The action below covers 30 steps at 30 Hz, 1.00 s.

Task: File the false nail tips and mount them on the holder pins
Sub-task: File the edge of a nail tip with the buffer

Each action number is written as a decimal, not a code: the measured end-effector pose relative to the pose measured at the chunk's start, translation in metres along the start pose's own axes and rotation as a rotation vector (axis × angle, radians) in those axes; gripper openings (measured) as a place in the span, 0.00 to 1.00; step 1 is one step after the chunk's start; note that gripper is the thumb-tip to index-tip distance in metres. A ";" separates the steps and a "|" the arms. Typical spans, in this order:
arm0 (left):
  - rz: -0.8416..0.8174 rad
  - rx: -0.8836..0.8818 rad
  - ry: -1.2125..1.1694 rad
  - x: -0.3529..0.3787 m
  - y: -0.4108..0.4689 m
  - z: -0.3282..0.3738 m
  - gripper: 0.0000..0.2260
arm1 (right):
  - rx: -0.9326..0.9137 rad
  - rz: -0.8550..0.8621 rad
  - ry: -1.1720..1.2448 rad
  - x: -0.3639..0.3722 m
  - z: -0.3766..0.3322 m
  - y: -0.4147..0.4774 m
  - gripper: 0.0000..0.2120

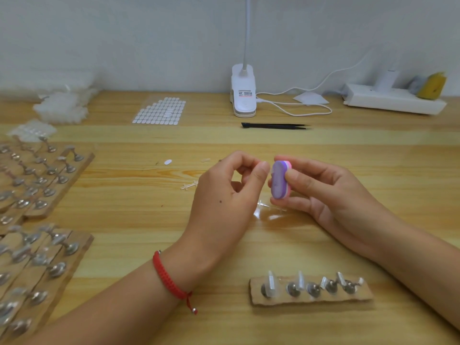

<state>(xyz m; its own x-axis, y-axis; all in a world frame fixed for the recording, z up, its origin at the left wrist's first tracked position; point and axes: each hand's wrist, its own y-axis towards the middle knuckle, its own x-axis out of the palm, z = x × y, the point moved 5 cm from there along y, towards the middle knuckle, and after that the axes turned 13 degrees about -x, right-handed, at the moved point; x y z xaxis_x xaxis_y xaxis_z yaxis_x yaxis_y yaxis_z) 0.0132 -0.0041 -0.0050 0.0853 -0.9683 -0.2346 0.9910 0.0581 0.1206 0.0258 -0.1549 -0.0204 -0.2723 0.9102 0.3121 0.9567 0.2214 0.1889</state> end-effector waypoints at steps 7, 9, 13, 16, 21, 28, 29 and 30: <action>-0.019 -0.001 0.014 0.001 -0.001 0.000 0.07 | 0.003 0.025 0.020 -0.001 -0.001 0.000 0.13; -0.001 0.006 -0.002 -0.001 -0.001 0.001 0.07 | 0.000 -0.007 -0.006 0.001 -0.001 0.000 0.14; -0.064 -0.021 0.007 0.004 -0.002 0.000 0.07 | 0.002 0.036 0.028 -0.002 -0.001 0.001 0.13; -0.007 -0.008 -0.026 0.000 -0.001 0.001 0.07 | 0.001 0.003 0.011 0.001 -0.001 0.000 0.13; -0.043 0.005 0.077 0.004 -0.005 0.002 0.07 | 0.006 0.074 0.069 -0.003 -0.001 0.002 0.14; -0.060 -0.019 0.036 0.004 -0.003 0.002 0.07 | -0.015 0.081 0.053 -0.002 -0.001 0.001 0.15; -0.062 -0.017 0.006 0.004 -0.003 0.003 0.08 | -0.021 0.088 0.053 -0.003 -0.001 0.001 0.15; -0.052 -0.015 -0.039 0.002 -0.003 0.004 0.08 | -0.028 0.080 0.037 -0.002 -0.002 0.001 0.15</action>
<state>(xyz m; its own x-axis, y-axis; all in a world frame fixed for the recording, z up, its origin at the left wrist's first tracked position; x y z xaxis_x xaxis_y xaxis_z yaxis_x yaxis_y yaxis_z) 0.0100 -0.0070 -0.0024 0.0301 -0.9788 -0.2024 0.9954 0.0111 0.0948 0.0271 -0.1573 -0.0194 -0.1990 0.9107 0.3619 0.9725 0.1378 0.1879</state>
